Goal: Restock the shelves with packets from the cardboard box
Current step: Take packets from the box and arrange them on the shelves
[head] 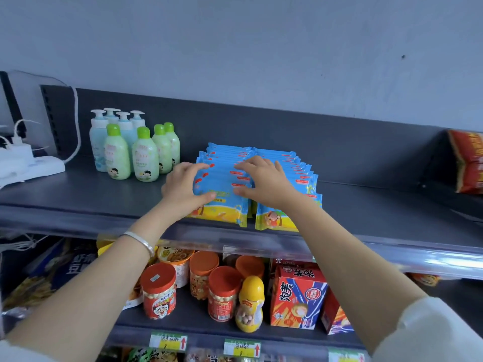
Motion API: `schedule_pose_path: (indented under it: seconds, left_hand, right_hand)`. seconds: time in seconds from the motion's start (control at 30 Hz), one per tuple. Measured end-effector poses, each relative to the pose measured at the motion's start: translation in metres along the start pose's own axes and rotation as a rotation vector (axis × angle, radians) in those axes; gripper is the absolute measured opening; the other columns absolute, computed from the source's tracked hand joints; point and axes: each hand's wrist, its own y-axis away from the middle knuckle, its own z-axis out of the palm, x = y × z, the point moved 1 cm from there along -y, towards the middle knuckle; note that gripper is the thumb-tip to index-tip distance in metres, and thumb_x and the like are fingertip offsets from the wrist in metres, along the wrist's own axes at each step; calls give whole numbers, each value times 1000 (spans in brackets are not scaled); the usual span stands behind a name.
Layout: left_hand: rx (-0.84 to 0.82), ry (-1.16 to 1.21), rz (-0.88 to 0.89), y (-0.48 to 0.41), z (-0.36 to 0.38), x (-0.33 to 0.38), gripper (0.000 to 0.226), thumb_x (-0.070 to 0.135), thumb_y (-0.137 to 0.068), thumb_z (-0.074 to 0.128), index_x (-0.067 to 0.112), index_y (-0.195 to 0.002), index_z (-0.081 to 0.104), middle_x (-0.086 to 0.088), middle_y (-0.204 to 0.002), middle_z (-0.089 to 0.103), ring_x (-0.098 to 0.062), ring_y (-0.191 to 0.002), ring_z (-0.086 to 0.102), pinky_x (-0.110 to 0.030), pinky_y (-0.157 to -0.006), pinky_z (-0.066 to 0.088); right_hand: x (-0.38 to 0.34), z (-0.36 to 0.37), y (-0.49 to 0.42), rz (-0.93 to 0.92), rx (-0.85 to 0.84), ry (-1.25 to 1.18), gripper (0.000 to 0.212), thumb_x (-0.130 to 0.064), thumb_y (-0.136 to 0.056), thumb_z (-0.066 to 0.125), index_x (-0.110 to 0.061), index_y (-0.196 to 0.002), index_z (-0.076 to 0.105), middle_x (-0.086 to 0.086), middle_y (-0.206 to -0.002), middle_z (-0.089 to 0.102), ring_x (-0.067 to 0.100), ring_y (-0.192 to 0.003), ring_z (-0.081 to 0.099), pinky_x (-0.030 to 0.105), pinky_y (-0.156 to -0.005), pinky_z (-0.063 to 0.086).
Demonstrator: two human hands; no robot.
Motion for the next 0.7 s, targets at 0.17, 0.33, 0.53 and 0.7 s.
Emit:
schedule_pose_path:
  seconds: [0.17, 0.33, 0.53, 0.7]
  left_hand:
    - [194, -111, 185, 0, 12, 18, 40, 26, -81, 68, 26, -120, 59, 0, -129, 46, -25, -124, 38, -39, -100, 27]
    - [166, -193, 353, 1, 33, 35, 34, 25, -80, 70, 24, -113, 65, -2, -122, 53, -29, -120, 44, -42, -97, 27]
    - [38, -316, 319, 6, 43, 52, 41, 42, -86, 59, 34, -126, 53, 6, -132, 44, -19, -129, 34, -41, -104, 21]
    - [-38, -355, 337, 15, 49, 79, 47, 48, -90, 48, 38, -136, 41, 11, -142, 38, -12, -135, 26, -43, -107, 13]
  right_hand:
    - [17, 7, 19, 96, 342, -88, 34, -30, -92, 57, -20, -124, 59, 2, -121, 55, 26, -115, 47, 41, -98, 38]
    - [40, 7, 47, 255, 459, -38, 27, -22, -90, 57, -17, -116, 63, 4, -118, 56, 30, -110, 47, 40, -88, 40]
    - [65, 1, 73, 520, 387, -93, 53, -39, -87, 60, -21, -135, 46, 7, -142, 35, 31, -127, 35, 41, -100, 37]
    - [70, -1, 78, 577, 164, -414, 67, -43, -86, 62, -23, -141, 30, 10, -135, 43, 28, -117, 49, 38, -86, 47]
